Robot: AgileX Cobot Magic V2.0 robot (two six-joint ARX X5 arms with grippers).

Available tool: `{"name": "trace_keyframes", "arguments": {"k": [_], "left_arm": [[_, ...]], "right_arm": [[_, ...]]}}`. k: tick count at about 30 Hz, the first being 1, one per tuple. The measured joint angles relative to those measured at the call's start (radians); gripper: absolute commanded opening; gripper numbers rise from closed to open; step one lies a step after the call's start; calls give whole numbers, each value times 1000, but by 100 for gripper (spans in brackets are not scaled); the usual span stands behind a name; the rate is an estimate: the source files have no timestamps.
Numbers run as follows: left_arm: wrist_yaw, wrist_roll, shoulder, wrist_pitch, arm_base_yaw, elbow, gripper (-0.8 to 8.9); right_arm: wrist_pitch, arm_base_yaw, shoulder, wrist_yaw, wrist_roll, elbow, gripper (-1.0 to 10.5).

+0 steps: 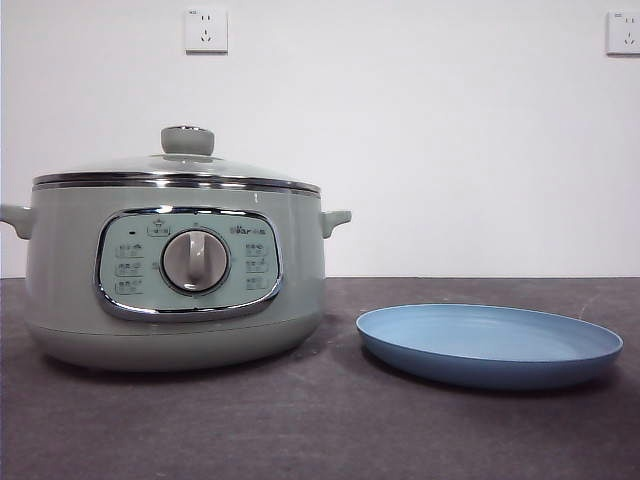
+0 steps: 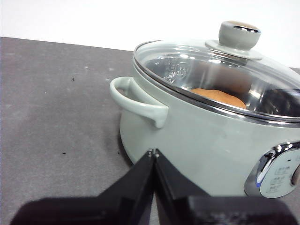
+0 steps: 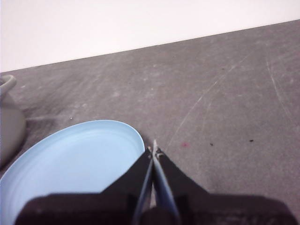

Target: Take the potato out from the steamer,put the potato on the plate,close the lid

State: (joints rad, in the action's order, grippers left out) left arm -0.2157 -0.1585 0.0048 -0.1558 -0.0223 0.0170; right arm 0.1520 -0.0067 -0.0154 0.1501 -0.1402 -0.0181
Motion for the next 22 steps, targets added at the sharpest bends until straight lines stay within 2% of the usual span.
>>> {"name": "trace_keyframes", "arguments": {"k": [4,9,12,16,22], "left_arm": [[-2,-3,0,10,0,0,-3],[0,-94,0,93,0,19,-6],[1,-145,5,103,0,100,-6],[5,-166,42,111,0,259,-6],[22,-163,211,113,0,505,-6]], "right_arm": [[-42,0,0,0,-36,0,-2],[-183,0,0,0,-183,-13,-10],[-234,0,-9,0,-254,-83,-10],[-249,0,-57,0,-289,-250,-10],[-237,0,-240,14,-280,-558,-10]]}}
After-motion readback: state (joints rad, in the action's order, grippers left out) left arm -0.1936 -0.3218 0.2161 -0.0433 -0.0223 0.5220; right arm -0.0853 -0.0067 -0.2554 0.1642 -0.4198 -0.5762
